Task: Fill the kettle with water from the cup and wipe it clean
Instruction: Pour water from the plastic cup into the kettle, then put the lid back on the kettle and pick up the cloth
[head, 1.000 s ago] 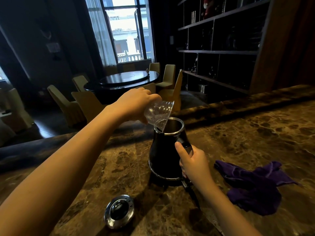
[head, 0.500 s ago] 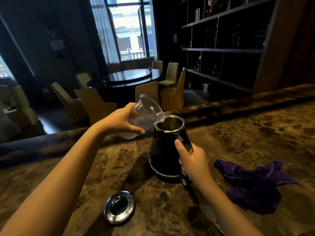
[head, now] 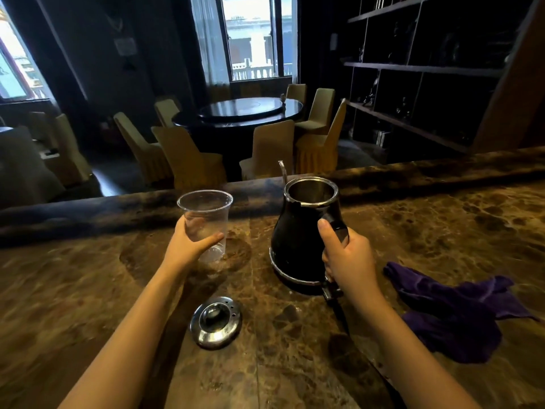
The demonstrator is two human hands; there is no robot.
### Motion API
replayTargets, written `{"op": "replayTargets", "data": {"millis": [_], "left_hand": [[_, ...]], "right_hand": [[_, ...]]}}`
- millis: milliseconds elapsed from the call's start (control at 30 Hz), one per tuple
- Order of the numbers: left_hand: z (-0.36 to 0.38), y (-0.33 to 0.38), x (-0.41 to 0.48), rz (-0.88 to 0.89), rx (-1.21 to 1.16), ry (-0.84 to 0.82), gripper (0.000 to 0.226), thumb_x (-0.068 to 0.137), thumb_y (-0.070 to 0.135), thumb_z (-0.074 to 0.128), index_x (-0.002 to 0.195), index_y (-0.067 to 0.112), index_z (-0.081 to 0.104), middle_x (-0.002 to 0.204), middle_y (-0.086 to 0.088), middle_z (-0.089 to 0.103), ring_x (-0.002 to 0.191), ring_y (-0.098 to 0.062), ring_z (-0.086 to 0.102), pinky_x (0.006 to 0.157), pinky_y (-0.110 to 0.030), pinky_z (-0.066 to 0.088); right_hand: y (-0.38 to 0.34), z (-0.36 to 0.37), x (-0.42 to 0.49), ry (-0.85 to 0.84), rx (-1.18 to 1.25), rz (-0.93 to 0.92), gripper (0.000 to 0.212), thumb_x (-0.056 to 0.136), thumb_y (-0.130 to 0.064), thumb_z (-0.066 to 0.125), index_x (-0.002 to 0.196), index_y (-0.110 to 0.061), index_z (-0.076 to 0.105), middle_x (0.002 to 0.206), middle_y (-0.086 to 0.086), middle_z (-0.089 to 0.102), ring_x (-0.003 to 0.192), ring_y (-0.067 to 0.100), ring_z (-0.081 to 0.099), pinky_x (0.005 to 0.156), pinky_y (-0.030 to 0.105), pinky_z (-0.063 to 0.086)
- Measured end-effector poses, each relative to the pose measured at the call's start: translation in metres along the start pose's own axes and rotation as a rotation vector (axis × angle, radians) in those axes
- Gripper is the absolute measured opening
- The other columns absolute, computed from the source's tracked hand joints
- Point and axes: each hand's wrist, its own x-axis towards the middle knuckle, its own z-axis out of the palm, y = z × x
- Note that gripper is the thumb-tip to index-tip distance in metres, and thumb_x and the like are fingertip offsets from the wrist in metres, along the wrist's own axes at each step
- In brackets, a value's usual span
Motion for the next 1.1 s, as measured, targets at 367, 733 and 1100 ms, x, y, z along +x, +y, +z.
{"op": "replayTargets", "data": {"millis": [367,733,1100], "left_hand": [[-0.006,-0.024,-0.035,-0.060,0.008,0.145,0.083,0.069,0.023,0.077,0.136,0.013,0.029,0.135,-0.012,0.048,0.111,-0.016,0.047,0.094,-0.031,0.037],[0.001,-0.013,-0.101,-0.024,0.412,0.203,0.055,0.085,0.039,0.056,0.134,0.018,0.040,0.133,-0.012,0.053,0.110,-0.016,0.049,0.083,-0.032,0.037],[0.031,-0.017,-0.156,0.211,0.549,0.164,0.029,0.086,0.012,0.057,0.115,0.015,0.063,0.115,-0.008,0.068,0.106,-0.019,0.060,0.087,-0.029,0.040]], "right_hand": [[0.003,-0.001,0.000,-0.013,0.009,-0.035,0.037,0.088,-0.038,0.054,0.055,-0.024,0.049,0.044,-0.008,0.049,0.042,0.010,0.047,0.048,0.029,0.038],[0.006,-0.002,0.002,-0.032,0.018,-0.046,0.034,0.088,-0.039,0.054,0.058,-0.024,0.051,0.051,-0.005,0.052,0.047,0.015,0.051,0.052,0.032,0.040],[0.011,-0.003,0.009,-0.044,0.000,-0.057,0.039,0.082,-0.051,0.052,0.049,-0.029,0.050,0.047,-0.008,0.051,0.048,0.019,0.051,0.053,0.039,0.042]]}}
